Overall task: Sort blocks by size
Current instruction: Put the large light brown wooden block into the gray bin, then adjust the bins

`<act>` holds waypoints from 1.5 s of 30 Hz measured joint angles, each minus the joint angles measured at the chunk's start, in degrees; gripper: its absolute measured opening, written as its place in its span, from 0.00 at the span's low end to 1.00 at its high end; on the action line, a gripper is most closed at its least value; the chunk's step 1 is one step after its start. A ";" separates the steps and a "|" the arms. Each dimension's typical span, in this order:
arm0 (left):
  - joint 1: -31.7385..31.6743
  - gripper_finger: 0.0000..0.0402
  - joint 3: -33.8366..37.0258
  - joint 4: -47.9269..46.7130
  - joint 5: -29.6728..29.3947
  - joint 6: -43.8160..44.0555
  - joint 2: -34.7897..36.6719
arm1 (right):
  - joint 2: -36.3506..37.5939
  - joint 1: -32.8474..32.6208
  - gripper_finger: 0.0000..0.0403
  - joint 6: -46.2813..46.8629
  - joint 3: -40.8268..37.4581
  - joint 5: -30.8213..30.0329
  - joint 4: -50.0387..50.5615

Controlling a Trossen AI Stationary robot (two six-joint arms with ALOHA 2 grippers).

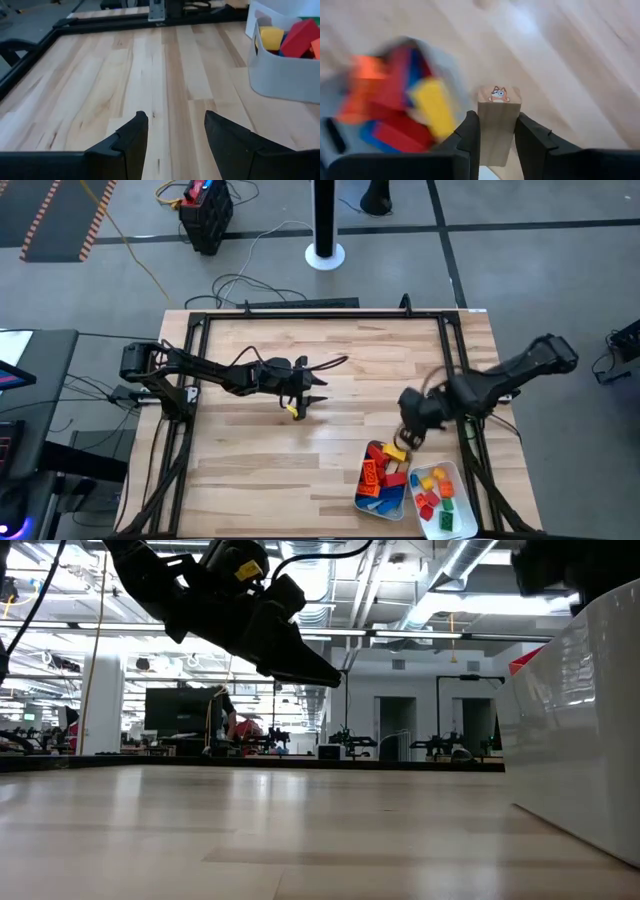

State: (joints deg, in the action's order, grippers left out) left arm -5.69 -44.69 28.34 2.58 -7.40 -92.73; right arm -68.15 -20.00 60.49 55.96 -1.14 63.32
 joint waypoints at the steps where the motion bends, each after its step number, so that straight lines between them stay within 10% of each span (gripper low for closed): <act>1: 0.00 0.47 0.00 0.41 -0.05 0.00 0.00 | 0.02 -2.58 0.29 1.30 0.00 -2.41 -2.72; 12: 0.11 0.47 0.00 4.86 -0.17 1.63 0.00 | -8.61 -15.45 0.29 -2.47 0.07 -14.57 -26.16; 21: 0.00 0.47 0.00 5.85 -0.19 4.24 0.00 | -16.91 -18.02 0.30 -2.49 0.07 -15.58 -27.46; 30: 0.00 0.47 -0.37 5.15 0.17 6.03 0.00 | -17.02 -17.76 0.63 -2.31 0.13 -15.99 -25.08; 35: 0.82 0.47 -0.46 3.37 7.85 8.23 -0.43 | -12.51 -17.84 0.65 0.28 -0.01 -16.73 -21.20; 45: 10.08 0.47 -0.48 5.04 3.11 10.81 -1.16 | -9.97 -23.89 0.64 8.13 0.20 -12.39 -17.00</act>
State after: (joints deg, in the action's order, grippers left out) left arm 4.39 -45.17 33.38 5.69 3.41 -93.89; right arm -78.13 -43.90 68.62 56.16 -13.53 46.32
